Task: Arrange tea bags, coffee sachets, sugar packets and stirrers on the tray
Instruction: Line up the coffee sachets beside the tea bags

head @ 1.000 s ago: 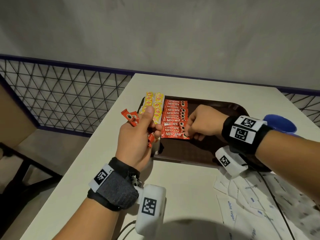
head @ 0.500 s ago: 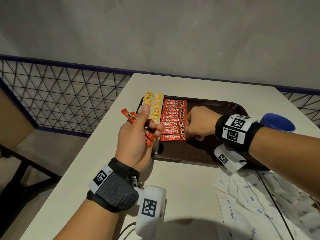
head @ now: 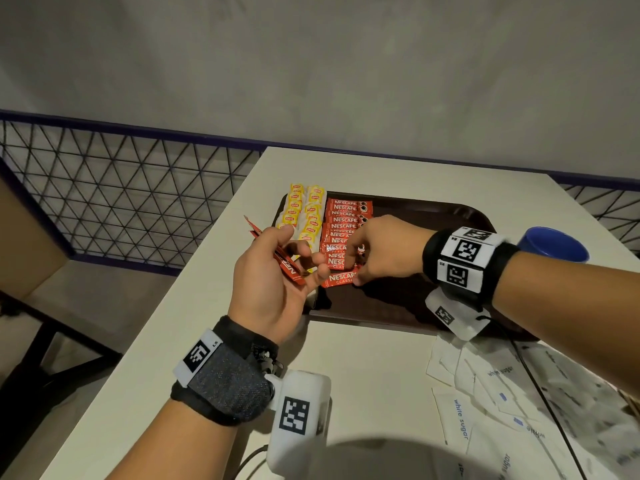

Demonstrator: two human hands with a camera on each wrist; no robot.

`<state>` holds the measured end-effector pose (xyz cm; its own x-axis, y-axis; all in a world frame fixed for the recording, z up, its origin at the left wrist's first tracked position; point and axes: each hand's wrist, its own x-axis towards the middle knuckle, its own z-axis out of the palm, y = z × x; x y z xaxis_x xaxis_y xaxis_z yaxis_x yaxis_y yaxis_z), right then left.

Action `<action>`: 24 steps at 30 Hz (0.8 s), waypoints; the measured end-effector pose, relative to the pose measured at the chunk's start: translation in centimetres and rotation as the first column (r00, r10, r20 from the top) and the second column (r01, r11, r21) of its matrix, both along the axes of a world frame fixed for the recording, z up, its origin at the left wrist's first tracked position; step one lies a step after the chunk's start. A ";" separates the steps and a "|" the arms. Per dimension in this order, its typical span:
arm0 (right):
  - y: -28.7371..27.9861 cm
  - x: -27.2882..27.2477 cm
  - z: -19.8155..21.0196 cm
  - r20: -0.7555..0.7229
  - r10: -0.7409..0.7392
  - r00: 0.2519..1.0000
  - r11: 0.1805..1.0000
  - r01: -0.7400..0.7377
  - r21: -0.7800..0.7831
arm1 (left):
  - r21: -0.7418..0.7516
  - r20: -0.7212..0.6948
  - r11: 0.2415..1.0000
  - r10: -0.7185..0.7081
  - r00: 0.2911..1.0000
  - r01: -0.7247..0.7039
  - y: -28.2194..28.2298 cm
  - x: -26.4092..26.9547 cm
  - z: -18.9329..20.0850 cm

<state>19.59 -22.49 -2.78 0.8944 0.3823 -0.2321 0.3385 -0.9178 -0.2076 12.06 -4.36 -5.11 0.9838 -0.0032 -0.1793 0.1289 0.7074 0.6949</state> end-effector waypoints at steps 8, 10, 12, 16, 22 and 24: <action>1.9 0.7 -0.5 0.037 0.052 0.998 0.996 -0.049 -0.072 | 0.002 -0.005 1.000 -0.003 1.000 0.003 0.1 0.1 -0.1; 2.1 0.6 -0.5 0.051 0.051 0.997 0.996 -0.047 -0.077 | 0.000 -0.006 1.000 -0.002 1.000 0.002 0.2 0.1 0.0; 2.3 0.6 -0.4 0.053 0.050 0.997 0.996 -0.046 -0.074 | -0.002 -0.004 1.000 0.000 1.000 0.000 0.2 0.1 0.0; 2.4 0.7 -0.4 0.028 0.048 0.998 0.996 -0.046 -0.081 | -0.003 -0.002 1.000 0.002 1.000 -0.002 0.2 0.1 0.0; 2.7 0.6 -0.4 0.037 0.062 0.997 0.993 -0.058 -0.105 | -0.005 -0.002 1.000 0.003 1.000 -0.003 0.2 0.2 -0.1; 2.8 0.8 -0.4 0.027 0.057 0.998 0.994 -0.054 -0.097 | -0.007 -0.001 1.000 0.004 1.000 -0.004 0.2 0.2 0.0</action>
